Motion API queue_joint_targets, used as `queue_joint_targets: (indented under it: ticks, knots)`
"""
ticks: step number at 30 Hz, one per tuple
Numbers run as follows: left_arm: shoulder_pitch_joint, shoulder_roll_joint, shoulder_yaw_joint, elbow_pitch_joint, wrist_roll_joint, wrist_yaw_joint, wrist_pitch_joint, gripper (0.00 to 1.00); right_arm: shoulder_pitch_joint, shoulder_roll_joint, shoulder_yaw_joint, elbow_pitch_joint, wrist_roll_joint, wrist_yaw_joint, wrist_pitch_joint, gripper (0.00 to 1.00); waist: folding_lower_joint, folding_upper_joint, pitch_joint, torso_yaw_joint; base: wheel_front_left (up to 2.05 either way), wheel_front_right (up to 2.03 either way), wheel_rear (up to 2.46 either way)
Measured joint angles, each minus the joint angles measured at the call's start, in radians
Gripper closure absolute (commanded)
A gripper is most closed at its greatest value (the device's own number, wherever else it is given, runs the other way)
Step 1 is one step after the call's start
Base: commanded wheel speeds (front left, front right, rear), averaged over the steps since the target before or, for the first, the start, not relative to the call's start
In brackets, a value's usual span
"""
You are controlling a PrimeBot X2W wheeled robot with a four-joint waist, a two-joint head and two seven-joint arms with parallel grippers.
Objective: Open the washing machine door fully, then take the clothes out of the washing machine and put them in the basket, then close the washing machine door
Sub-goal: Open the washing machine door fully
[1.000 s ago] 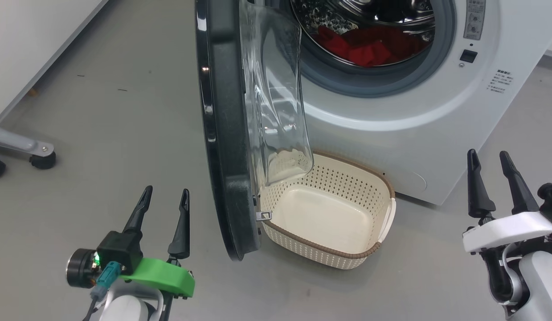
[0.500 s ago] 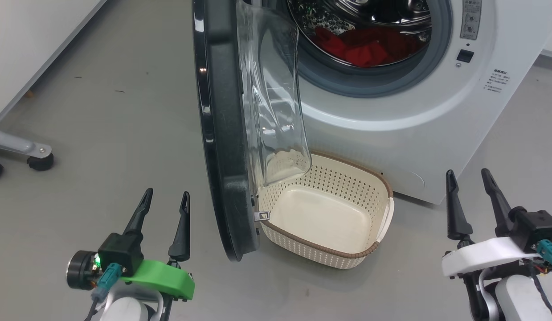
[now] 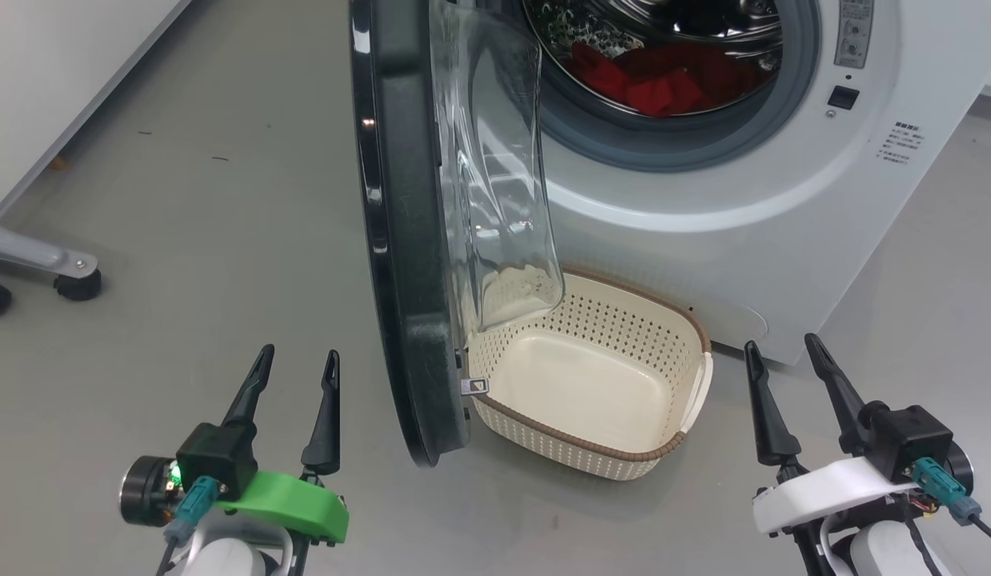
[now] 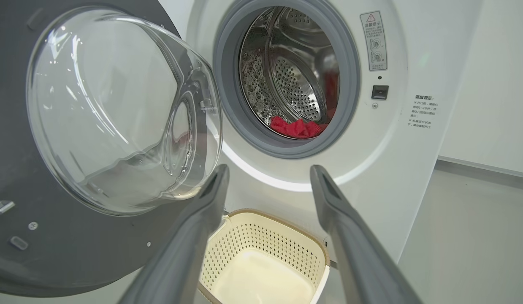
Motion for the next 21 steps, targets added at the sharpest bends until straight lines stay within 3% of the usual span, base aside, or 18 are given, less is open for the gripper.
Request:
queue_joint_targets:
  ticks: [21]
  knots:
    - [0.002, 0.000, -0.012, 0.001, -0.010, 0.000, 0.000, 0.00, 0.000, 0.050, -0.027, 0.014, -0.053, 0.037, 0.000, 0.00, 0.0000, 0.0000, 0.016, 0.005, 0.00, 0.00, 0.00]
